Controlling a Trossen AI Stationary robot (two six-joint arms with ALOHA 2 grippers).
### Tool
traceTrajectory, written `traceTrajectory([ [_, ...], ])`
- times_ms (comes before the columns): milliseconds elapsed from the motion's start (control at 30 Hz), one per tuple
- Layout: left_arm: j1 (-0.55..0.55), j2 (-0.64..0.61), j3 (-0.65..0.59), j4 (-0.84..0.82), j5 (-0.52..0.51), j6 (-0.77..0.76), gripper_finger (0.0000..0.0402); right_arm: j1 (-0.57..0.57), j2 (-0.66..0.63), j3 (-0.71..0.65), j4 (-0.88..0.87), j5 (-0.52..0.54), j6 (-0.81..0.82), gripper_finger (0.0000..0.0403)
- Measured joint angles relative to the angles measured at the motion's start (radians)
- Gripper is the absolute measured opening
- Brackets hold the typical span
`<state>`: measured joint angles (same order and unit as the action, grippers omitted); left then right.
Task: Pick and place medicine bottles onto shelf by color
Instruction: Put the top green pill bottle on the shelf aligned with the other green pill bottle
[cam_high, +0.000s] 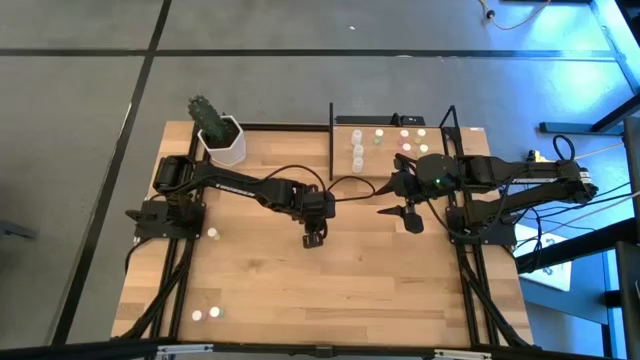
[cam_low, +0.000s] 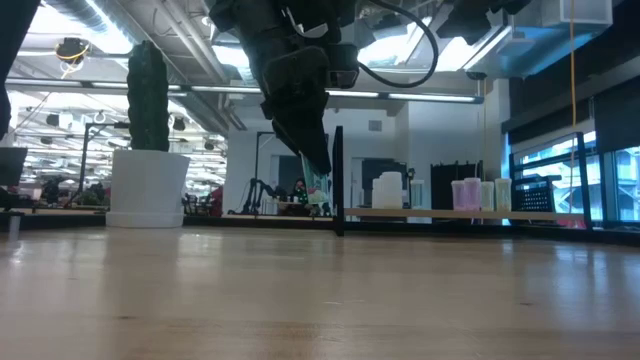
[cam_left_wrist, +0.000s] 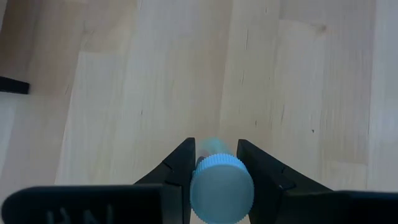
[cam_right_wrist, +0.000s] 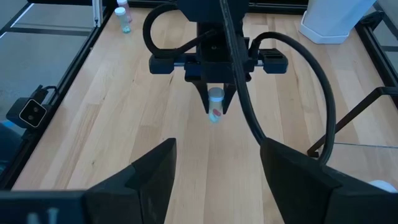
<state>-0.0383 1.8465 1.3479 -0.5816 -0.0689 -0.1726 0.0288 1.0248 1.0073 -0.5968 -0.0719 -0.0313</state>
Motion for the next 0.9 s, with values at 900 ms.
traceTrajectory([
  [900,0.001,0.027,-0.072,0.011,-0.02,-0.023,0.0091,0.0,0.0,0.0,0.0,0.0,0.001,0.0233],
])
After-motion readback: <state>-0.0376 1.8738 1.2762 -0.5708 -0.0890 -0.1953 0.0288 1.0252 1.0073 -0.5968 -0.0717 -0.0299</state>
